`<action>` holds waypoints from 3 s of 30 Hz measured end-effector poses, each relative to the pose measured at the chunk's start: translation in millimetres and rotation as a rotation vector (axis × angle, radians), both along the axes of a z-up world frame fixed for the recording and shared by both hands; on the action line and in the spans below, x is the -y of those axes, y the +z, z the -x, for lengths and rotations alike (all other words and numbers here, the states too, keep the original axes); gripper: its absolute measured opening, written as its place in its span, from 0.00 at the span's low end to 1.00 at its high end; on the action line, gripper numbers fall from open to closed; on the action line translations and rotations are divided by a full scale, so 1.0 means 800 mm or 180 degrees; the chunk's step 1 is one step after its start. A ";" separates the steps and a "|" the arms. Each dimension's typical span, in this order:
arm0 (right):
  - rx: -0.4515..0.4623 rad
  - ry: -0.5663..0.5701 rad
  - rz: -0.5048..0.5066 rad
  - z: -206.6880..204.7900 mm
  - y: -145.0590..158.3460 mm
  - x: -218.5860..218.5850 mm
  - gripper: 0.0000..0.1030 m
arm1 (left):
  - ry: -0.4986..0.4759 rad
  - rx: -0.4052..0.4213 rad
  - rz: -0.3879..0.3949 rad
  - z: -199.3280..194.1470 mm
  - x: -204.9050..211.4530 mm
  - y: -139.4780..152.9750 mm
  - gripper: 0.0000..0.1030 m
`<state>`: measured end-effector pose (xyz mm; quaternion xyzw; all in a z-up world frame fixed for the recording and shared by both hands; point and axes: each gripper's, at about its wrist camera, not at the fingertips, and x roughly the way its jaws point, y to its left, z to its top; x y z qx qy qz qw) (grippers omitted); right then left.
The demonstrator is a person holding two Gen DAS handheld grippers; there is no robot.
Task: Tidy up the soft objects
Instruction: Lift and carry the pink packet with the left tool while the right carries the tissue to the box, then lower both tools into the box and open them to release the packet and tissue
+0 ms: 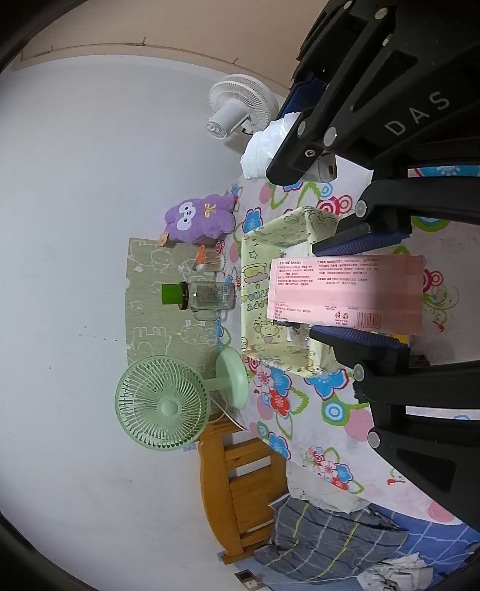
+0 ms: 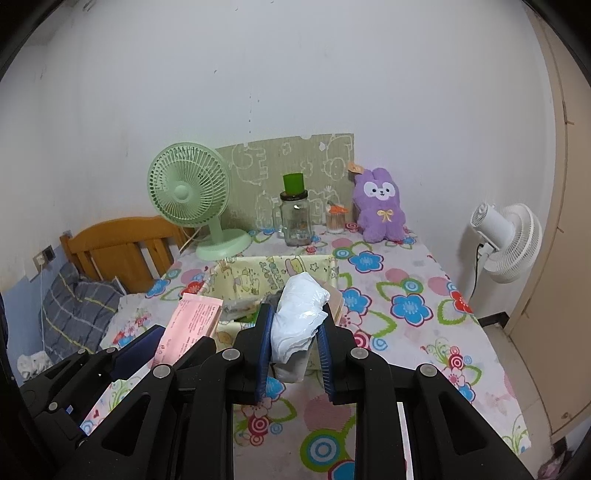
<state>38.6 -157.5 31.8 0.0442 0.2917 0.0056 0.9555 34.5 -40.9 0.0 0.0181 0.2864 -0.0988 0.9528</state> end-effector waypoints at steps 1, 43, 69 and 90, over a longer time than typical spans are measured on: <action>0.0009 0.0000 -0.0002 -0.002 0.001 0.000 0.25 | 0.0004 0.0004 -0.0002 -0.003 0.000 0.001 0.36; -0.0073 -0.0008 -0.0042 -0.155 -0.026 0.007 0.25 | 0.0106 -0.0052 0.0014 -0.143 0.007 -0.012 0.37; -0.0440 0.0210 -0.0114 -0.214 -0.083 -0.005 0.25 | 0.0121 -0.0408 -0.0008 -0.208 0.001 -0.065 0.72; -0.0589 0.0448 -0.0136 -0.210 -0.096 -0.025 0.53 | 0.0277 -0.0443 -0.0229 -0.188 -0.017 -0.070 0.90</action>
